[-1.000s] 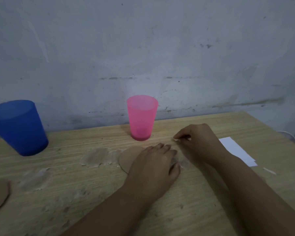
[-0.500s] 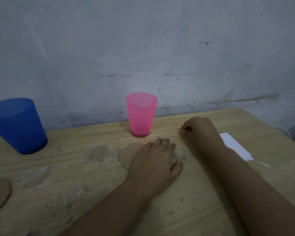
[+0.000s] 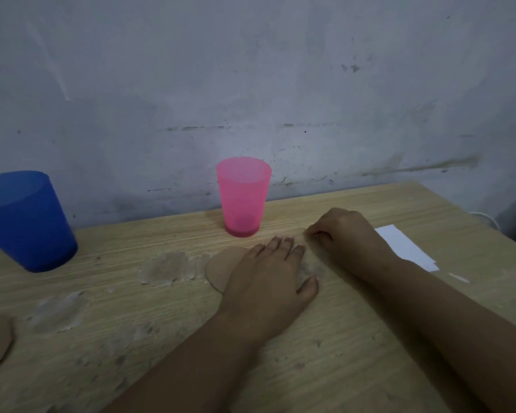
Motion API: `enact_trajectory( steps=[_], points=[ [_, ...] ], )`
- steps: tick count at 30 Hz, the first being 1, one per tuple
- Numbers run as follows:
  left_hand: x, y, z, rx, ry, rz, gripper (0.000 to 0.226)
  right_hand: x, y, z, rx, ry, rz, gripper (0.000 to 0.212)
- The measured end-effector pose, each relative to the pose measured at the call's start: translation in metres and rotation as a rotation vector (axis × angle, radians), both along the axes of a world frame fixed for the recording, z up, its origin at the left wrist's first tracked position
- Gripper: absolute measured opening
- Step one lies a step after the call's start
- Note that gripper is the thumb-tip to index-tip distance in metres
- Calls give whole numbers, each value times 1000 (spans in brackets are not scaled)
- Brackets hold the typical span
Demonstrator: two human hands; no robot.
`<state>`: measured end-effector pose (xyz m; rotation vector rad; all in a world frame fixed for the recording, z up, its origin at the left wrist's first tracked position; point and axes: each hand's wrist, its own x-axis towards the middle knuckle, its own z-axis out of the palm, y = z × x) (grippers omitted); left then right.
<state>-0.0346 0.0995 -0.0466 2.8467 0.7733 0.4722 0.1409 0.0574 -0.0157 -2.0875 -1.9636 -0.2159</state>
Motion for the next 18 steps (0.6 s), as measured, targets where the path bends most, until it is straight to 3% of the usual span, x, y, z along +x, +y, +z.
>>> enact_trajectory(
  steps=[9,18],
  points=[
    [1,-1,0,-4,-13,1,59,11,44,1,1,-43,-215,29],
    [0,0,1,-11,-7,-6,60,11,5,9,-4,33,68,20]
  ],
)
